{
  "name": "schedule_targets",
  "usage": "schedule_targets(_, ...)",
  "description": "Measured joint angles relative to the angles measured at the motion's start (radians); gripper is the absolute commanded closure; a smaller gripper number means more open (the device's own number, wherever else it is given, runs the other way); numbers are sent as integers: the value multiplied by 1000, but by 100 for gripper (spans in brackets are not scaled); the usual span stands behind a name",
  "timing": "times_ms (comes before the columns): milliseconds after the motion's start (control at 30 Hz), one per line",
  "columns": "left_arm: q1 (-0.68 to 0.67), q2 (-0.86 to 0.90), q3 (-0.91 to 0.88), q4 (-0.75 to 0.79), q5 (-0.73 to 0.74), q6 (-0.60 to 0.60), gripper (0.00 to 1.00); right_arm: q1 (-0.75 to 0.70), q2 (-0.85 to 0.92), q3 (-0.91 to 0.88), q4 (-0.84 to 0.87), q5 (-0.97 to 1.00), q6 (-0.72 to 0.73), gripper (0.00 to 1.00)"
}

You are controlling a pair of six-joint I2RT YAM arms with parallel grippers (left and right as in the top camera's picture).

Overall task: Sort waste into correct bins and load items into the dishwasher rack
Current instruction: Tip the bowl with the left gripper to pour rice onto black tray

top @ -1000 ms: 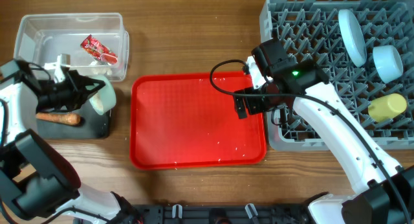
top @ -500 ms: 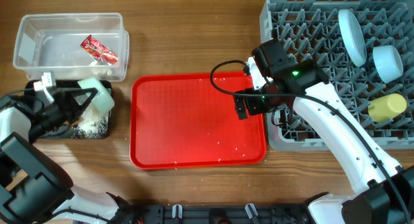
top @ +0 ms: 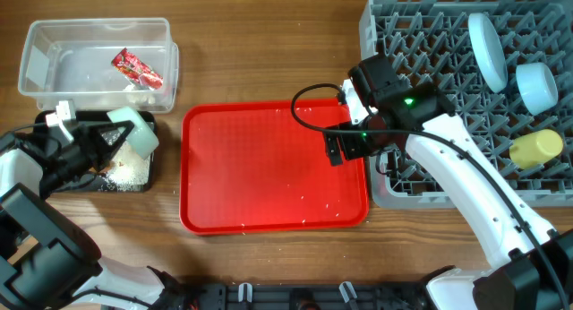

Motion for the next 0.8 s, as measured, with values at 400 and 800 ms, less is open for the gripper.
schedule_targets(400,106,0,0,-1,65,-67,96,0,0,0,0,0,0,1)
schedule_targets(800,106,13,-5,44,97,-117,96,0,0,0,-1,0,0,1)
